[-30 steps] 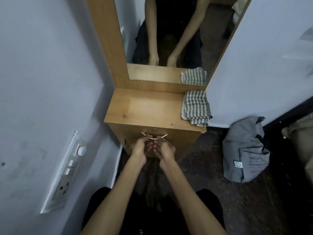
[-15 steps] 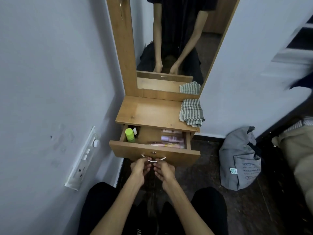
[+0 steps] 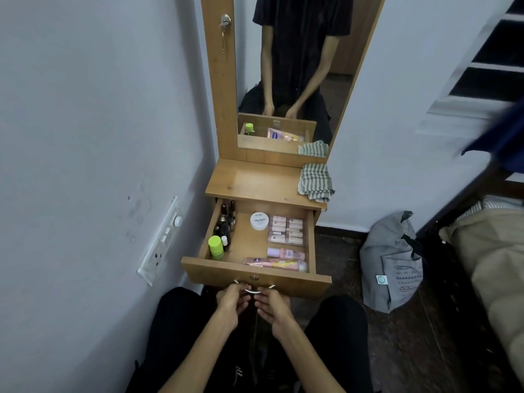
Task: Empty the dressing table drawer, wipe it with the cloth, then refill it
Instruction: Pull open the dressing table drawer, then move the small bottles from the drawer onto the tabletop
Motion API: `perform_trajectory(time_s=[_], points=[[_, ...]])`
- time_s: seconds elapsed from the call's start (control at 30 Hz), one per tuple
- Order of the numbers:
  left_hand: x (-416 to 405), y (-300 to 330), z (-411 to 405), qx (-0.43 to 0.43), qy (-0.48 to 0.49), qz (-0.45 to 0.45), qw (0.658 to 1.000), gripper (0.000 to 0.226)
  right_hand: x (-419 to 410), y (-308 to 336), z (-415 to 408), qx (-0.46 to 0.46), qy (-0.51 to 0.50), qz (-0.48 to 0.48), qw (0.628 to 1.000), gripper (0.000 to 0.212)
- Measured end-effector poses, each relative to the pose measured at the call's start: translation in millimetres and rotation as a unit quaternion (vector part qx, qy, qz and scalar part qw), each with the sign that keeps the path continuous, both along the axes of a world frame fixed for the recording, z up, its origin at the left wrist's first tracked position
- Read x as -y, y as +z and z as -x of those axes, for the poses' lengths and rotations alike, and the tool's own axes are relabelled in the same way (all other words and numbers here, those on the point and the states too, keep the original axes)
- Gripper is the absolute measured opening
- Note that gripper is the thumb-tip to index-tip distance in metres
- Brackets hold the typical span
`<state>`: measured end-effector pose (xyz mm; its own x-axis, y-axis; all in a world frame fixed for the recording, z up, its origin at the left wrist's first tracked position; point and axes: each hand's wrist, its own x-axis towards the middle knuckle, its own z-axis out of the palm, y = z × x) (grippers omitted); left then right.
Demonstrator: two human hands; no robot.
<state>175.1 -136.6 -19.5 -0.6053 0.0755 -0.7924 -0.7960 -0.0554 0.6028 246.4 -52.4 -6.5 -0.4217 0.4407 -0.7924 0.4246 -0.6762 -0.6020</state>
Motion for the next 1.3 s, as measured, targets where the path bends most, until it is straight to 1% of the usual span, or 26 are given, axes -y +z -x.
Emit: perform_trajectory(time_s=[0.13, 0.4, 0.53, 0.63, 0.77, 0.87, 0.97, 1.03, 1.13, 1.2, 1.23, 1.3], points=[[10, 0, -15, 0.000, -0.004, 0.001, 1.000, 0.004, 13, -1, -14, 0.000, 0.001, -0.002, 1.000, 0.012], [15, 3, -19, -0.010, -0.021, -0.001, 1.000, 0.020, 17, 2, -16, -0.001, 0.000, -0.004, 1.000, 0.013], [17, -1, -20, -0.020, 0.001, 0.012, 1.000, 0.021, 18, 1, -18, 0.010, -0.003, -0.013, 1.000, 0.014], [14, 5, -20, -0.047, 0.036, 0.040, 0.997, 0.023, 17, 5, -20, 0.030, 0.014, -0.032, 0.999, 0.020], [15, 28, -14, -0.130, 0.079, 0.117, 0.981, 0.013, 15, 21, -19, 0.022, 0.063, -0.057, 0.996, 0.022], [19, 49, -4, -0.234, 0.055, 0.149, 0.959, 0.005, 14, 40, -8, -0.037, 0.089, -0.092, 0.991, 0.018], [24, 70, 12, -0.332, 0.032, 0.172, 0.927, 0.014, 12, 61, 9, -0.106, 0.115, -0.145, 0.977, 0.016], [29, 77, 28, -0.387, 0.001, 0.210, 0.898, 0.016, 9, 72, 22, -0.132, 0.141, -0.209, 0.959, 0.016], [37, 76, 54, -0.440, -0.085, 0.279, 0.850, 0.017, 3, 78, 46, -0.131, 0.184, -0.311, 0.923, 0.015], [39, 72, 70, -0.460, -0.156, 0.339, 0.806, 0.027, -1, 77, 65, -0.113, 0.206, -0.374, 0.897, 0.014], [40, 69, 76, -0.461, -0.187, 0.363, 0.788, 0.032, -2, 75, 75, -0.097, 0.219, -0.406, 0.882, 0.014], [38, 64, 87, -0.450, -0.236, 0.393, 0.766, 0.039, -3, 70, 93, -0.061, 0.247, -0.456, 0.853, 0.010]])
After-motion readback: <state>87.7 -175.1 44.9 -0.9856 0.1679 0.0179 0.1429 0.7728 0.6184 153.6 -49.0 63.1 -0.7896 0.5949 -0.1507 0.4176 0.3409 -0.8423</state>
